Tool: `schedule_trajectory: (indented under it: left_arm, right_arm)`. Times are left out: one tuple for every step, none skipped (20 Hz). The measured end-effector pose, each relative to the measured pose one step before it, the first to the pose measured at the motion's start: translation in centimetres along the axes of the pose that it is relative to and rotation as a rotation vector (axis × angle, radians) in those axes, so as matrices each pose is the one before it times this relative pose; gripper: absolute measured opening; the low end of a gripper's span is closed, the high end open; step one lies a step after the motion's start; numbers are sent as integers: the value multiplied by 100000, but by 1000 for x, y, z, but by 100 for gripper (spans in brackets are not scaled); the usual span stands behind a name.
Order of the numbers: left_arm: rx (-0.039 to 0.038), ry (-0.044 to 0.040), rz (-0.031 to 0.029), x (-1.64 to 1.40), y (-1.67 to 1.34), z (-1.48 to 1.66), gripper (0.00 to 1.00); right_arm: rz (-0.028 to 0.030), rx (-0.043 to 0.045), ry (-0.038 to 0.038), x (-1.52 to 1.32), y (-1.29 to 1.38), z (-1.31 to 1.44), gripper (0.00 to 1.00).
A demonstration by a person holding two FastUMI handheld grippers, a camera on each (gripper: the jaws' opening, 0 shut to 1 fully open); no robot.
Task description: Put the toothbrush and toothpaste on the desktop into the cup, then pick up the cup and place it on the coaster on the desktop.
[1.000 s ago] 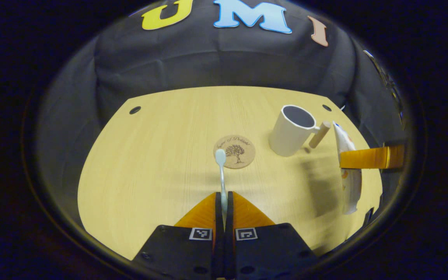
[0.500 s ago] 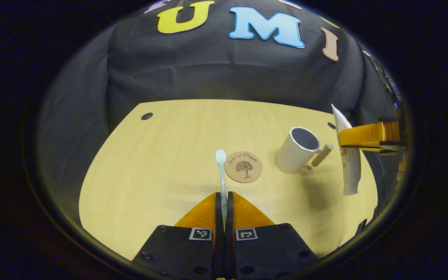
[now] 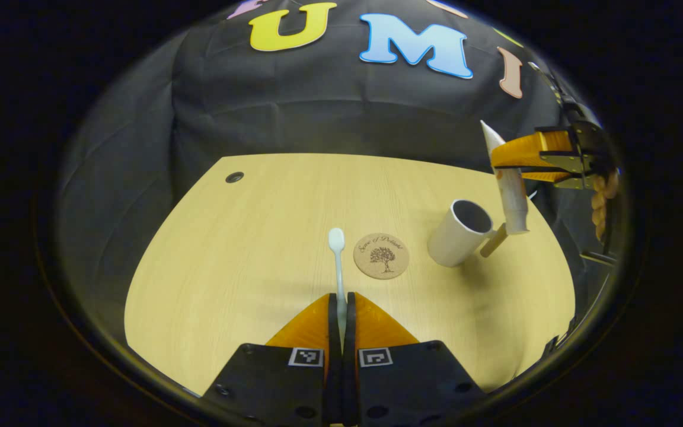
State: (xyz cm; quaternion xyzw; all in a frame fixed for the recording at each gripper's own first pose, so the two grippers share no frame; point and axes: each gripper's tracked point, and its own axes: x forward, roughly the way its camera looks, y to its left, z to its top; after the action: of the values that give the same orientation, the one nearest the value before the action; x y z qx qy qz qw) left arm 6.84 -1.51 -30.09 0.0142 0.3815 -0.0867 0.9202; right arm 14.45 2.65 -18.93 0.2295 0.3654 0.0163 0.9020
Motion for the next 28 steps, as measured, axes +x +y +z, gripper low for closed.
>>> schedule_trajectory:
  left_arm:
    - [653, -456, 417, -330, 108, 141, 8]
    - [489, -544, 205, -268, 116, 305, 7]
    - [108, -365, 309, -390, 161, 170, 7]
    - [-140, -126, 187, -383, 124, 186, 8]
    - [-264, -109, 419, -287, 213, 12, 8]
    - [-306, -5, 396, -242, 235, 73, 8]
    - [-162, 48, 675, -317, 8, 224, 8]
    - [-255, 1, 717, -296, 160, 104, 8]
    - [-332, -45, 635, -103, 234, -70, 8]
    - [-397, -47, 683, -141, 280, -58, 8]
    - [-536, -31, 617, -107, 378, -203, 8]
    - [-578, 72, 568, -112, 238, -80, 8]
    - [-546, -88, 523, -124, 78, -5, 8]
    - [-497, -131, 442, -155, 48, 43, 8]
    - [-486, -84, 349, 177, -70, 276, 8]
    - [-557, -230, 325, -66, 76, 126, 8]
    - [-491, -151, 101, -65, 61, -36, 8]
    - [-378, 2, 183, -79, 18, 51, 7]
    - [-339, 43, 237, -186, -53, 104, 7]
    - [-213, -2, 128, -102, -5, 74, 8]
    - [-103, -87, 323, -36, -63, 93, 8]
    - [-171, -138, 235, -189, 11, 62, 8]
    - [-150, -139, 212, -59, -34, 112, 8]
    - [-349, 231, 89, -1, -117, -8, 8]
    - [-485, 8, -63, 104, -212, 29, 8]
    - [-304, -229, -143, 79, -189, 208, 8]
    - [-122, -323, -208, 212, -320, 146, 8]
    - [-39, -278, -150, 53, -227, 223, 8]
  right_arm:
    - [-389, 110, -843, 790, -197, 385, 15]
    - [-487, 186, -605, 867, -232, 76, 15]
    - [-625, 295, -451, 753, -337, 151, 15]
    - [-903, 185, -389, 763, -411, 5, 15]
    - [-840, -484, -672, 737, -372, 143, 15]
    - [-1050, -1014, -581, 597, -333, -183, 15]
    - [-328, -1152, -418, 527, -148, -38, 15]
    - [409, -1238, -667, 265, 61, -113, 15]
    - [559, -1438, -889, 240, 75, 46, 15]
    - [461, -1077, -1194, 162, 192, 25, 15]
    - [481, -495, -1194, 161, 177, 100, 15]
    - [-810, -71, -990, -38, -143, -28, 15]
    - [-1319, -332, -1196, 261, -288, 118, 14]
    - [-686, -504, -474, -344, -20, -123, 18]
    - [-544, -600, -262, 41, -135, 23, 18]
    - [628, -313, -153, -25, 20, -117, 18]
    - [1368, 271, -338, -21, 178, 89, 20]
    - [809, 394, 596, 131, 75, -311, 20]
    - [254, 325, 128, 227, -41, -74, 20]
    - [103, 369, -85, -178, -81, -136, 23]
    - [-132, 515, 511, -115, -8, -182, 23]
    - [224, 417, -212, -61, 15, -403, 23]
    - [640, 27, 903, -441, 93, -347, 27]
    - [-214, -661, 599, -67, -14, -511, 27]
    - [-213, -532, 314, -85, -2, -74, 27]
    - [-558, -167, 183, -76, -52, -200, 27]
    - [241, 280, 53, -205, 38, -140, 27]
    - [553, 735, 941, -201, 178, -288, 29]
